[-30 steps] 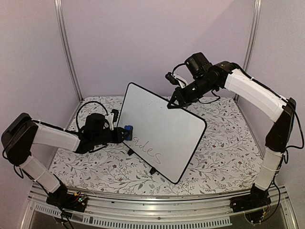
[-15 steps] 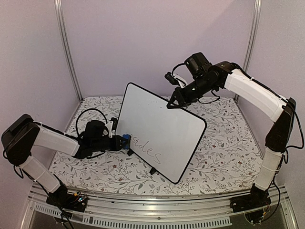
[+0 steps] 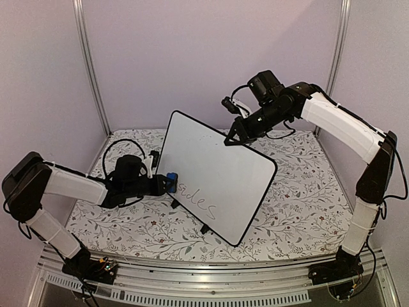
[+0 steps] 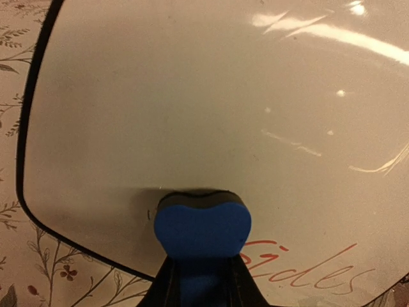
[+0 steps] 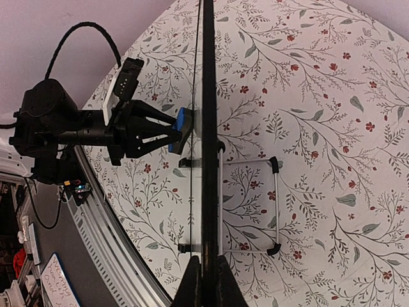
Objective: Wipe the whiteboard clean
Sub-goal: Erase the whiteboard from the whiteboard stand.
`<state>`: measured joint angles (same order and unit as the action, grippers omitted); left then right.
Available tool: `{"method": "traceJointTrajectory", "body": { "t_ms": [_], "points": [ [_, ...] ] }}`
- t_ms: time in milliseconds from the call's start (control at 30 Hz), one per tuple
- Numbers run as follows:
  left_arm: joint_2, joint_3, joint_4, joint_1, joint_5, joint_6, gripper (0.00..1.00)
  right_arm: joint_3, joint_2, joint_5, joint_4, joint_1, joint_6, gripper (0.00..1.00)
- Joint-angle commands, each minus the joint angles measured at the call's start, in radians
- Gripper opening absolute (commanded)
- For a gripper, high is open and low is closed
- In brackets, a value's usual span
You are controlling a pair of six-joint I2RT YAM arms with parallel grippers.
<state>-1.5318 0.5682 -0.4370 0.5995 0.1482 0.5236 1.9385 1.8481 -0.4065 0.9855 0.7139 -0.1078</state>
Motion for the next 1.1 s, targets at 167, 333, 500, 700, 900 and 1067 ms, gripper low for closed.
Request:
{"method": "traceJointTrajectory", "body": {
  "t_ms": [167, 333, 500, 700, 900, 1067],
  "points": [
    [0.008, -0.080, -0.055, 0.032, -0.004, 0.008, 0.00, -0.021, 0.034, -0.031, 0.079, 0.039, 0.086, 0.00],
    [0.018, -0.100, -0.058, 0.037, -0.007, 0.010, 0.00, -0.020, 0.035, -0.031, 0.080, 0.039, 0.085, 0.00],
    [0.018, -0.110, -0.062, 0.037, -0.008, 0.012, 0.00, -0.023, 0.033, -0.031, 0.081, 0.039, 0.085, 0.00],
    [0.015, -0.103, -0.059, 0.038, -0.006, 0.015, 0.00, -0.026, 0.035, -0.034, 0.079, 0.039, 0.085, 0.00],
    [0.037, -0.052, -0.016, 0.036, -0.027, -0.014, 0.00, -0.028, 0.030, -0.035, 0.076, 0.039, 0.086, 0.00],
    [0.051, 0.023, 0.017, 0.034, -0.039, -0.048, 0.00, -0.033, 0.028, -0.037, 0.076, 0.038, 0.086, 0.00]
  ]
}}
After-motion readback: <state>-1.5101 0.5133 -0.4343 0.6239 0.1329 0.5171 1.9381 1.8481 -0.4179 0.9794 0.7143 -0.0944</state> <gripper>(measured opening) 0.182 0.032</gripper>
